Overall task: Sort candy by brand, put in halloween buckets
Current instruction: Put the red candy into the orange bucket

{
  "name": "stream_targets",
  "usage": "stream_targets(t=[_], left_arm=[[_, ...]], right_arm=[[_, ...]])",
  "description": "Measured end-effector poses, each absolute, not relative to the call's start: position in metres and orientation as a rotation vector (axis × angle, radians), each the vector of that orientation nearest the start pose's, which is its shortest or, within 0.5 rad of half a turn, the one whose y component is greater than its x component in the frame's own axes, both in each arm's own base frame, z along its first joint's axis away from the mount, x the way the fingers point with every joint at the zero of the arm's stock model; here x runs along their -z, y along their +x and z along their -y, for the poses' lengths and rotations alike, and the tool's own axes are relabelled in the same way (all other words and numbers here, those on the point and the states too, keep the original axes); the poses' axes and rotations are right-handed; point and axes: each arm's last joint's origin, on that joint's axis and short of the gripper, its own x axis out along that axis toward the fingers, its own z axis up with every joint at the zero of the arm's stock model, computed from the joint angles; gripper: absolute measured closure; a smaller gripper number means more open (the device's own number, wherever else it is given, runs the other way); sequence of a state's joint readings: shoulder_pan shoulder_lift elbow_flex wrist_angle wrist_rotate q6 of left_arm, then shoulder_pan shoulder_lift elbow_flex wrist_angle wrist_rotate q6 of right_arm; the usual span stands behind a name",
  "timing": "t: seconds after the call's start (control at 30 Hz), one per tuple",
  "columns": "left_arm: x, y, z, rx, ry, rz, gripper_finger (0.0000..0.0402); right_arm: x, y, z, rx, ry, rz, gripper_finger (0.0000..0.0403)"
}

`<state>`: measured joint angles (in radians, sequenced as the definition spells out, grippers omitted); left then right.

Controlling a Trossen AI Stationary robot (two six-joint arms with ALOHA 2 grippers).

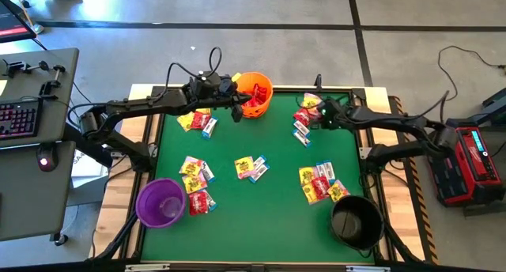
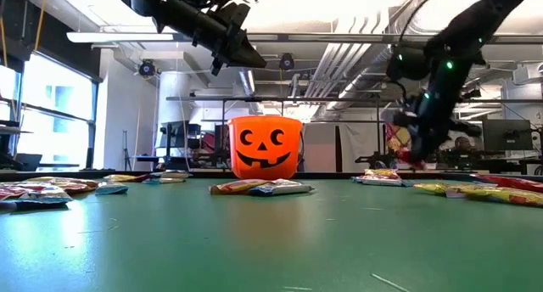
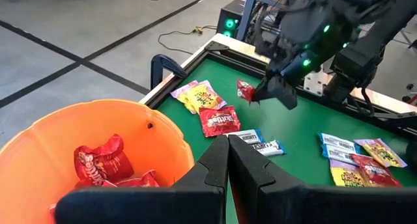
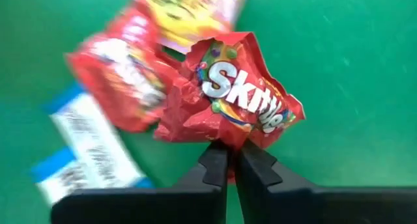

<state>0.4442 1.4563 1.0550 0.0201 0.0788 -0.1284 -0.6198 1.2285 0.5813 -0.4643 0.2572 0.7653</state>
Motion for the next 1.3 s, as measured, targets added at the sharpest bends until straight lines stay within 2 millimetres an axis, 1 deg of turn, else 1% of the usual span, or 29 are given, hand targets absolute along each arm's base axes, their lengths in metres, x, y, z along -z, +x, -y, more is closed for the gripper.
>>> stream_targets(t=[0.17,0.27,0.43,0.5,0.57,0.63,0.7,0.83,0.93,1.0,1.17,1.3], left_arm=[[-0.296,0.293,-0.139,-0.389,-0.209,-0.328,0.0401],[-0.302,0.288,-0.139,-0.399,-0.197,-0.308,0.0401],[-0.318,0.274,-0.144,-0.429,-0.177,-0.257,0.0401],[-0.323,0.267,-0.146,-0.445,-0.163,-0.239,0.0401],[-0.329,0.261,-0.148,-0.46,-0.154,-0.219,0.0401],[-0.334,0.255,-0.151,-0.477,-0.15,-0.202,0.0401],[-0.338,0.25,-0.153,-0.49,-0.147,-0.188,0.0401],[-0.343,0.241,-0.156,-0.517,-0.145,-0.172,0.0401],[-0.345,0.236,-0.158,-0.532,-0.143,-0.172,0.0401],[-0.346,0.233,-0.159,-0.54,-0.142,-0.174,0.0401],[-0.348,0.226,-0.16,-0.557,-0.141,-0.188,0.0401],[-0.35,0.222,-0.159,-0.561,-0.118,-0.202,0.0401]], right_arm=[[-0.202,0.18,0.128,1.11,0.788,-0.71,0.0399],[-0.227,0.194,0.129,1.036,0.734,-0.651,0.0401],[-0.278,0.222,0.129,0.79,0.632,-0.469,0.0402],[-0.296,0.234,0.131,0.723,0.603,-0.396,0.0402],[-0.309,0.247,0.136,0.698,0.591,-0.349,0.0402],[-0.317,0.262,0.144,0.701,0.587,-0.335,0.0402],[-0.319,0.28,0.153,0.696,0.587,-0.339,0.0402],[-0.316,0.32,0.168,0.644,0.586,-0.383,0.0403],[-0.309,0.347,0.181,0.627,0.606,-0.452,0.0403],[-0.301,0.362,0.19,0.642,0.614,-0.523,0.0403],[-0.279,0.394,0.208,0.667,0.63,-0.632,0.0403],[-0.262,0.409,0.216,0.685,0.647,-0.731,0.0403]])
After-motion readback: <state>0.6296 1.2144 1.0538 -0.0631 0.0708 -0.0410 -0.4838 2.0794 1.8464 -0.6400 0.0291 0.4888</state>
